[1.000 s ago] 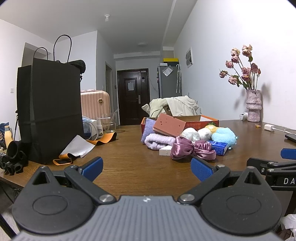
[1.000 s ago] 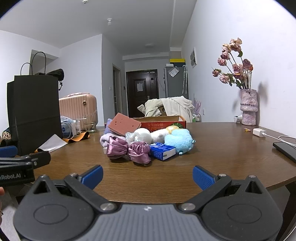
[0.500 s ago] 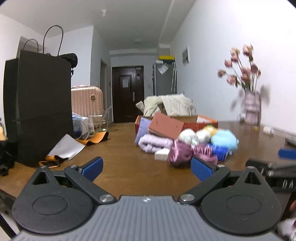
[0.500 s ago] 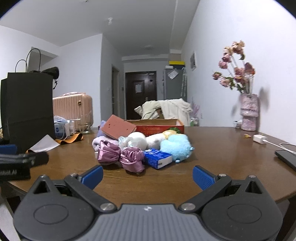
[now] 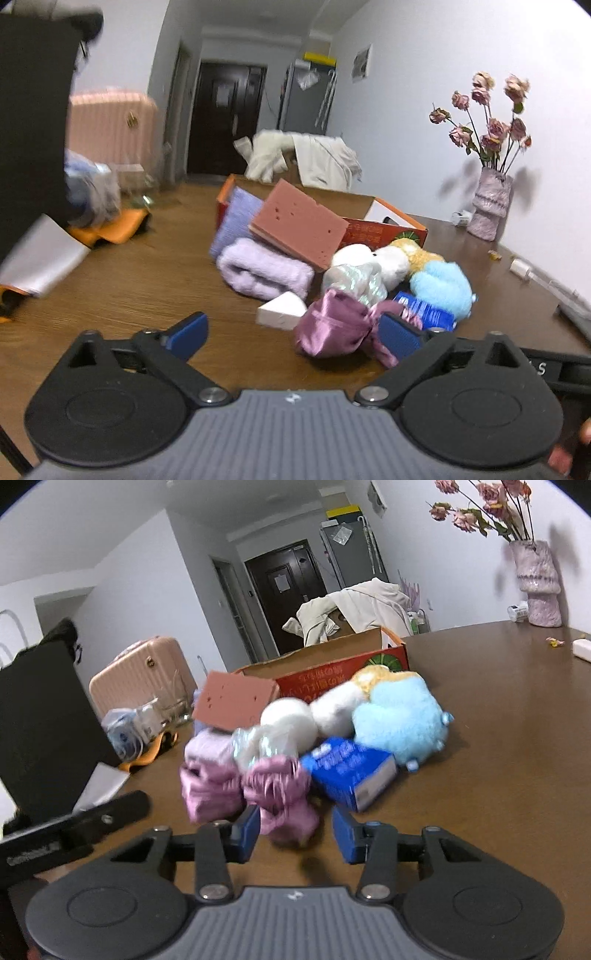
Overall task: Organize soft objects
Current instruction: 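Lower both grippers onto the pink satin scrunchies and close them, then carry the scrunchies into the cardboard box and open both grippers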
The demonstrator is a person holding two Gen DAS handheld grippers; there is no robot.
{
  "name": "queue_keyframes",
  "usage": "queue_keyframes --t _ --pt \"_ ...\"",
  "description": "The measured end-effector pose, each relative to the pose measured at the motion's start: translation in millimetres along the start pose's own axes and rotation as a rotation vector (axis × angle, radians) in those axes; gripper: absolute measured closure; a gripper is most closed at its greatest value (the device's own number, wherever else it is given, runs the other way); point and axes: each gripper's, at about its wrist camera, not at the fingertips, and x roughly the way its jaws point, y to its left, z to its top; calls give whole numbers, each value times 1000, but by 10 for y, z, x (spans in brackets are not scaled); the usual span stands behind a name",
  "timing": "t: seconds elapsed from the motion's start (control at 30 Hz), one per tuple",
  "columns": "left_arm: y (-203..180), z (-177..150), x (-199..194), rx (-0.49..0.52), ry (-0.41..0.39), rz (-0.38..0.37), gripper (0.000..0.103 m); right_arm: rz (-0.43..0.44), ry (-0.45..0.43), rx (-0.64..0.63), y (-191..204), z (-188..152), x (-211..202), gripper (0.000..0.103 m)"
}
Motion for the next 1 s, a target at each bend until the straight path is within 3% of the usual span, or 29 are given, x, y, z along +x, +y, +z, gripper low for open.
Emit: queue_keyframes --t 0.03,0.13,0.2,0.27,0.5,0.53,0.6,0.67,0.73,1.0 --pt "4 31 82 -13 16 -9 27 8 4 7 2 45 53 59" --pt "13 91 318 -25 64 -38 55 0 21 5 16 167 254 63" --pt "29 99 428 -42 95 -64 62 -16 38 15 3 216 375 72" --pt "29 87 465 -44 104 -78 66 -11 51 15 -18 237 453 78" --pt "45 14 508 -58 151 -102 68 10 93 19 -24 173 464 77" --pt "42 8 502 -51 154 -105 74 27 106 37 -46 157 468 78" --pt "39 -3 467 -46 162 -130 83 56 118 53 -67 136 463 85" --pt "15 -21 406 -43 165 -129 85 69 119 45 -52 107 418 96" --pt "3 -54 324 -33 166 -124 91 69 106 36 -21 73 338 100" --pt "-59 -17 -203 -26 77 -126 92 101 42 3 99 4 -142 100"
